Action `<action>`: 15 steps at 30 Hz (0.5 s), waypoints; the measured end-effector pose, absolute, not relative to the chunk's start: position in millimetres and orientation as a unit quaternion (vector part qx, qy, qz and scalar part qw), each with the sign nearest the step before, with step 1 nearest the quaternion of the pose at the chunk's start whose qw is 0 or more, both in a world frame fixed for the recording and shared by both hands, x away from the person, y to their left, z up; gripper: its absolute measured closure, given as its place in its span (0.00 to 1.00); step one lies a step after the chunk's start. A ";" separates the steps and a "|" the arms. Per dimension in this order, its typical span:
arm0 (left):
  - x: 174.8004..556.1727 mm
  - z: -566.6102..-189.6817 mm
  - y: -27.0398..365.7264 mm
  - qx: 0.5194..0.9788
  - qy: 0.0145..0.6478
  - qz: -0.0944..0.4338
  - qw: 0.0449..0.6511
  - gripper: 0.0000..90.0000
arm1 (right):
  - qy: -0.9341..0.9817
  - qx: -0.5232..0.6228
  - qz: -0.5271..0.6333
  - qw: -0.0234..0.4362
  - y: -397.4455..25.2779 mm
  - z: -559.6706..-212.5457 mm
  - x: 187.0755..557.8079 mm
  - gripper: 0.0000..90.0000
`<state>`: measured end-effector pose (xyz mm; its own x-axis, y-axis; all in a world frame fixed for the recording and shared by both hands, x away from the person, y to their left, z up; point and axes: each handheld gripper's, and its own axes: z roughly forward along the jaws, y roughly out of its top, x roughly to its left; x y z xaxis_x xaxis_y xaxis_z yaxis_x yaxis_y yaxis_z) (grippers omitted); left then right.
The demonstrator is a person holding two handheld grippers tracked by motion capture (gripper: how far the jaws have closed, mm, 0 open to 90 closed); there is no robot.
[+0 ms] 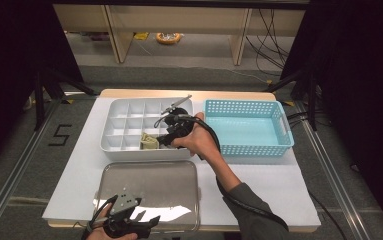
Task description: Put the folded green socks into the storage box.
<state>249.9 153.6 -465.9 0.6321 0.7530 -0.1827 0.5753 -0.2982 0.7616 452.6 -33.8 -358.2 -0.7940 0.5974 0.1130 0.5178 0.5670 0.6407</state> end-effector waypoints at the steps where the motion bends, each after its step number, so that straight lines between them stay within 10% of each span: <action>1: 250.4 -466.0 154.5 0.797 0.417 0.109 0.424 0.18 | 0.881 0.322 0.342 0.057 -37.1 -358.1 448.8 0.53; 15: 254.9 -466.9 163.8 0.793 0.429 0.108 0.420 0.18 | 0.865 0.339 0.366 0.051 -93.3 -375.4 419.2 0.47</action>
